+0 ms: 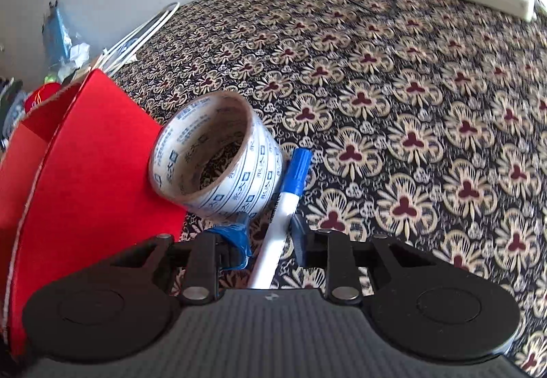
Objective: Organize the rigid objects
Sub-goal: 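Grasp the blue-capped white marker with the right tool, then lift the marker with the right tool and carry it over the red box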
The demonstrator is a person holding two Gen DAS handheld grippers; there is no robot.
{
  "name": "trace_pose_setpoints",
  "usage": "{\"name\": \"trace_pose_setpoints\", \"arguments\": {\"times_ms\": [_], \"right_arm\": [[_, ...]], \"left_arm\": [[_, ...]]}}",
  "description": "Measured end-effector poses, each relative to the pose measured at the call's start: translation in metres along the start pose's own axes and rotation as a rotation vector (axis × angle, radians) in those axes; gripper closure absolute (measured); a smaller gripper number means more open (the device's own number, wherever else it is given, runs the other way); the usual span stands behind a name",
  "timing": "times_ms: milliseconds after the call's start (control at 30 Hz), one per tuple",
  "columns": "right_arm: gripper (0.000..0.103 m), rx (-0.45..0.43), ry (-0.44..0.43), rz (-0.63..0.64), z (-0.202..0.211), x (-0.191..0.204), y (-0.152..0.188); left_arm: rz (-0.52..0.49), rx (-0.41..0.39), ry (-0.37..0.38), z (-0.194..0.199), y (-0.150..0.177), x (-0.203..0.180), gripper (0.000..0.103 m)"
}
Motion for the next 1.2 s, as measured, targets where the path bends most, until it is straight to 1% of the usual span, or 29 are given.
{"name": "trace_pose_setpoints", "arguments": {"times_ms": [133,267,300,500,600,667,733,833,933,1000,1033,1067,1100,1200], "right_arm": [[0.102,-0.005,0.008,0.025,0.004,-0.001,0.005],[0.103,-0.005,-0.019,-0.013,0.016,-0.007,0.018],[0.103,-0.003,-0.032,-0.026,0.012,-0.008,0.017],[0.103,0.0,-0.121,-0.113,0.037,-0.008,0.059],[0.103,-0.003,-0.168,-0.158,0.049,-0.002,0.082],[0.103,-0.003,-0.206,-0.19,0.057,0.004,0.099],[0.103,0.0,-0.243,-0.219,0.064,0.01,0.115],[0.103,0.001,-0.271,-0.242,0.07,0.013,0.129],[0.103,-0.008,-0.261,-0.233,0.073,0.016,0.132],[0.103,-0.022,-0.25,-0.243,0.074,0.013,0.131],[0.103,-0.039,-0.238,-0.245,0.076,0.012,0.128],[0.103,-0.054,-0.23,-0.248,0.079,0.008,0.126],[0.097,-0.07,-0.23,-0.26,0.082,0.005,0.124],[0.096,-0.092,-0.238,-0.307,0.083,-0.003,0.115]], "left_arm": [[-0.007,0.014,0.028,0.003,0.002,-0.002,0.09],[-0.012,0.033,0.061,0.011,0.01,-0.005,0.091],[-0.015,0.042,0.075,0.015,0.015,-0.007,0.091],[-0.031,0.085,0.15,0.042,0.048,-0.017,0.09],[-0.032,0.105,0.191,0.059,0.068,-0.025,0.087],[-0.032,0.104,0.195,0.063,0.077,-0.028,0.082],[-0.031,0.105,0.197,0.064,0.079,-0.028,0.082],[-0.026,0.109,0.204,0.061,0.079,-0.028,0.082],[-0.028,0.113,0.218,0.059,0.076,-0.029,0.081],[-0.039,0.098,0.222,0.061,0.074,-0.032,0.069],[-0.043,0.085,0.222,0.06,0.071,-0.032,0.054],[-0.045,0.071,0.222,0.061,0.068,-0.033,0.047],[-0.047,0.055,0.223,0.06,0.063,-0.035,0.047],[-0.04,0.046,0.21,0.061,0.053,-0.04,0.047]]}}
Point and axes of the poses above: each gripper's, at about its wrist camera, not at the fingertips, and z roughly against the way its jaws point, x to its left, y to its underside, the point moved 9 cm from there along -z, roughly the way its jaws point, and after that the axes turned 14 degrees about z, right-handed, at the moved point
